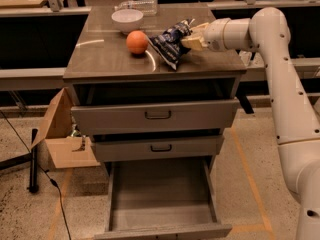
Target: Pick blue chip bag from bottom drawer and place on counter
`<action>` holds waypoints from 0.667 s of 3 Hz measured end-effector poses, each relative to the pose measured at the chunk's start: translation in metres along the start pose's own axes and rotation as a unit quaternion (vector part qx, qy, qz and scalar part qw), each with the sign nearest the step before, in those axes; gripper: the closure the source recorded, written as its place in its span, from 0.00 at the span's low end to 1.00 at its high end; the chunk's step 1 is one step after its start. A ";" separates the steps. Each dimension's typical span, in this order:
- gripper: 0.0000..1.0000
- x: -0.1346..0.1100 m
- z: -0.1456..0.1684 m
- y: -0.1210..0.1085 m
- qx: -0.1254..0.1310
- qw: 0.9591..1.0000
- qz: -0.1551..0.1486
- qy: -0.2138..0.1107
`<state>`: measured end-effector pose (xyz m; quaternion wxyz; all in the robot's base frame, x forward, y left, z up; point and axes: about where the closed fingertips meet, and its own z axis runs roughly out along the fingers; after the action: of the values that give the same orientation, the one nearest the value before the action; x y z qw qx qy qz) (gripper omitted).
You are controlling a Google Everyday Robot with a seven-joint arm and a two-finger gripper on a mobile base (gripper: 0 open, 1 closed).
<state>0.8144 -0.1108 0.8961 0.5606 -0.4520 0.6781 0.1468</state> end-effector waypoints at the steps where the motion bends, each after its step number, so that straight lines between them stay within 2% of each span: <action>1: 0.31 0.001 0.005 -0.012 0.018 1.000 -0.007 -0.002; 2: 0.09 0.006 -0.003 -0.022 0.038 0.999 -0.004 0.001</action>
Offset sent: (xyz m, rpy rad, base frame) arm 0.0123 -0.0424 0.0052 -0.0077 -0.0523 -0.1318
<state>0.8297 -0.1271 0.8986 0.5769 -0.4338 0.6820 0.1180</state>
